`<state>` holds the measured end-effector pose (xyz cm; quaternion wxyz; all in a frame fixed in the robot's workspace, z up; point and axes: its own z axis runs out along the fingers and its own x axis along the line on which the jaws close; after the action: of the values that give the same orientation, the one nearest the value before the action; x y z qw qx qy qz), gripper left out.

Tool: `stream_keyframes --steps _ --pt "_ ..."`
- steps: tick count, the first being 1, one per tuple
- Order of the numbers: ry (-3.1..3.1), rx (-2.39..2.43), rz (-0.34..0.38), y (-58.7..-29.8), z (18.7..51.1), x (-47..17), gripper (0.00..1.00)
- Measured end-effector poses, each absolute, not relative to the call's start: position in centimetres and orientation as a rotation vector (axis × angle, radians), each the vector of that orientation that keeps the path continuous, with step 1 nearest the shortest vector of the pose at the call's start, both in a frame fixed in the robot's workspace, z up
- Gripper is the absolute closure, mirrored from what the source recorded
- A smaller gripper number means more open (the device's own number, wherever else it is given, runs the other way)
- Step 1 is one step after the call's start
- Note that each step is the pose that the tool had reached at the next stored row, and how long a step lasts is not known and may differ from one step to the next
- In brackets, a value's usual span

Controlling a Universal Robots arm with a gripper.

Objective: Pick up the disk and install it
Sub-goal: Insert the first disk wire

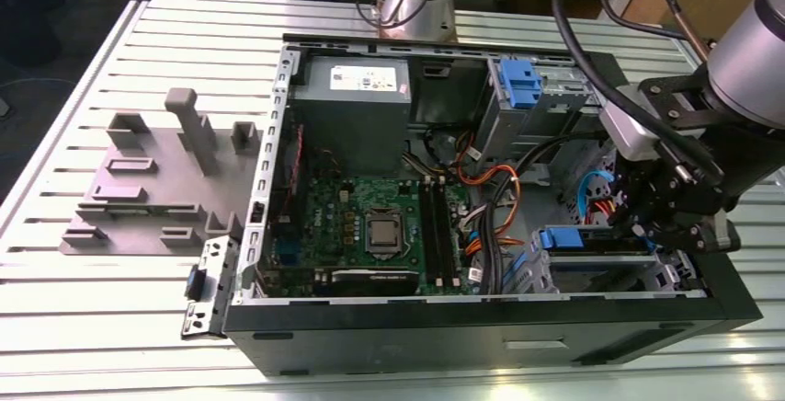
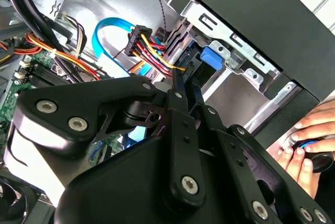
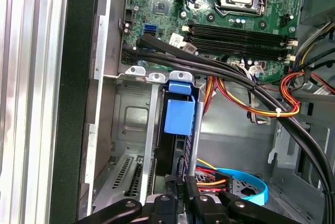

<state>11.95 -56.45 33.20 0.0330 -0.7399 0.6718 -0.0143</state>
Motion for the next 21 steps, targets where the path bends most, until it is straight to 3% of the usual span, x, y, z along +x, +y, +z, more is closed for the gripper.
stream_keyframes --steps 21 --pt "2.068 -2.272 -0.04 -56.64 33.17 11.95 0.82"
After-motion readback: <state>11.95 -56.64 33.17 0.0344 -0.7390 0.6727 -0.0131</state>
